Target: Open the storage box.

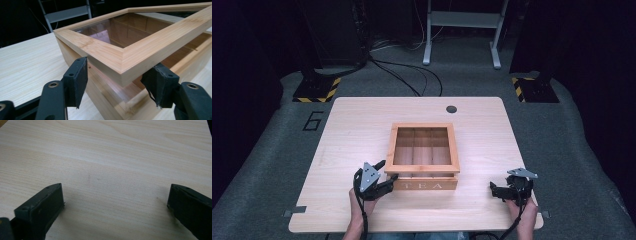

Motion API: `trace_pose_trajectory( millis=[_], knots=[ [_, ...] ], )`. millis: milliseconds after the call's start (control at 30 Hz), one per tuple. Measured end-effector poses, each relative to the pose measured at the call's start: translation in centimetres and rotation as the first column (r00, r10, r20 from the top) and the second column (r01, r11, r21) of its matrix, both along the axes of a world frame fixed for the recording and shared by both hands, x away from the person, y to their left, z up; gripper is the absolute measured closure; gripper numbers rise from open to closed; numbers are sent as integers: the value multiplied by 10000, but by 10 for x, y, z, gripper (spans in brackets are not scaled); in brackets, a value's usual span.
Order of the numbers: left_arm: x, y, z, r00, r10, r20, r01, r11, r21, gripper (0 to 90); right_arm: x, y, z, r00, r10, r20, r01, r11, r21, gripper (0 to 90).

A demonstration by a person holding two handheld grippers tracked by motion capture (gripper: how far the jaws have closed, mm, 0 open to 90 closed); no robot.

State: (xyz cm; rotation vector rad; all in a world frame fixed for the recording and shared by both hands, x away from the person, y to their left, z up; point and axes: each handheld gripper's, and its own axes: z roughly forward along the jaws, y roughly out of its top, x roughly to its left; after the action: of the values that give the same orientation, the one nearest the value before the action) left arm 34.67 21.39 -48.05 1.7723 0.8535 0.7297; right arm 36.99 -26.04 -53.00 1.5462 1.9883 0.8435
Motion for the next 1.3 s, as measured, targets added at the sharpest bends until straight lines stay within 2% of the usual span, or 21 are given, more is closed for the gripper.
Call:
trace_pose_trajectory(
  millis=[300, 367, 533, 967, 1167, 1300],
  knots=[
    [5, -4, 7, 9974, 535, 486, -528, 9985, -170, 436, 0, 0, 0, 10000, -10, 25, 10, 10000, 17, 0],
    [5, -4, 12, 9944, 718, 772, -702, 9973, -232, 454, 0, 0, 0, 10000, -13, 3, 13, 10000, 13, 0],
    [9, -5, 23, 9916, 805, 1011, -784, 9966, -253, 475, 0, 0, 0, 10000, -10, 24, 10, 10000, 18, 0],
    [25, -4, 58, 9901, 913, 1061, -878, 9954, -379, 521, 0, 0, 0, 10000, -6, 22, 5, 10000, 18, 0],
    [33, -3, 70, 9906, 940, 994, -911, 9953, -327, 548, 0, 0, 0, 10000, -8, 23, 8, 10000, 19, 0],
    [36, -4, 74, 9905, 987, 961, -948, 9945, -444, 556, 0, 0, 0, 10000, -7, 29, 7, 10000, 23, 0]
  ],
)
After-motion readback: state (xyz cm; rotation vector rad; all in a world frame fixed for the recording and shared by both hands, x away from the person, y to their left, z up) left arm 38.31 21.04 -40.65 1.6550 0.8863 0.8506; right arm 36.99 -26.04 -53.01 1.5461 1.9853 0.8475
